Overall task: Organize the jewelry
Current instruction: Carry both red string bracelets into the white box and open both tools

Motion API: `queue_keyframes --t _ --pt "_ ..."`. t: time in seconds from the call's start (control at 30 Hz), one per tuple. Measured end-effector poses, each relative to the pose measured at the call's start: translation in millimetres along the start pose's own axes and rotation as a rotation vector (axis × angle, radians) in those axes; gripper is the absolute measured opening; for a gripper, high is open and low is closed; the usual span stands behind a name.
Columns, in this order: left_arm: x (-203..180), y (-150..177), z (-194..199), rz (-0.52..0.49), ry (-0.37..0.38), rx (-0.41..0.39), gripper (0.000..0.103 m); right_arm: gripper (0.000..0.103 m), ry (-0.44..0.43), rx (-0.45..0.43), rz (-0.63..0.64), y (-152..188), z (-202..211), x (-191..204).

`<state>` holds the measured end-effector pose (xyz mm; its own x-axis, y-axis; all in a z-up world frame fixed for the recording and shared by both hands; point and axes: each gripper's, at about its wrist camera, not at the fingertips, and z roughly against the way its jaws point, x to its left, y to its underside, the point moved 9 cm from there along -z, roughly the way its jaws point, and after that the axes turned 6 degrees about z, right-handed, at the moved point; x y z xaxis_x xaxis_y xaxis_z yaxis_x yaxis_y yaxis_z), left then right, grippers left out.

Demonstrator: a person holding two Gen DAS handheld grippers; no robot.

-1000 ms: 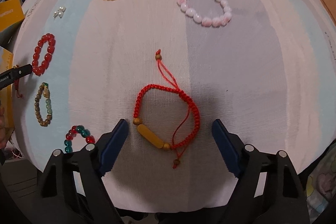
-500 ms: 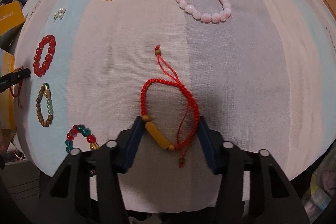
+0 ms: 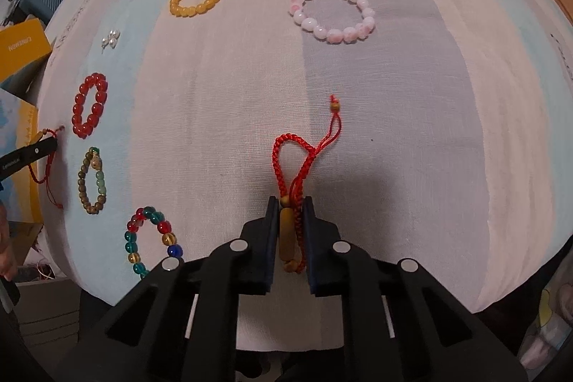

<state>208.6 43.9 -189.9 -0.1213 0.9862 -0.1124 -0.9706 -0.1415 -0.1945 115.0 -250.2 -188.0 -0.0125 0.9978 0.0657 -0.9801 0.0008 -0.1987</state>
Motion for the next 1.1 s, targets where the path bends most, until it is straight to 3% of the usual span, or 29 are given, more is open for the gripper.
queue_keyframes --t 0.5,0.83,1.1 --pt "0 7 50 -0.053 0.013 -0.093 0.005 0.013 0.022 -0.081 -0.023 -3 43 -8" --pt "26 14 93 -0.016 0.036 -0.162 0.006 0.013 0.029 -0.172 0.019 -38 75 38" --pt "84 9 149 0.048 0.012 -0.24 0.006 0.013 -0.001 -0.238 0.106 -67 101 114"
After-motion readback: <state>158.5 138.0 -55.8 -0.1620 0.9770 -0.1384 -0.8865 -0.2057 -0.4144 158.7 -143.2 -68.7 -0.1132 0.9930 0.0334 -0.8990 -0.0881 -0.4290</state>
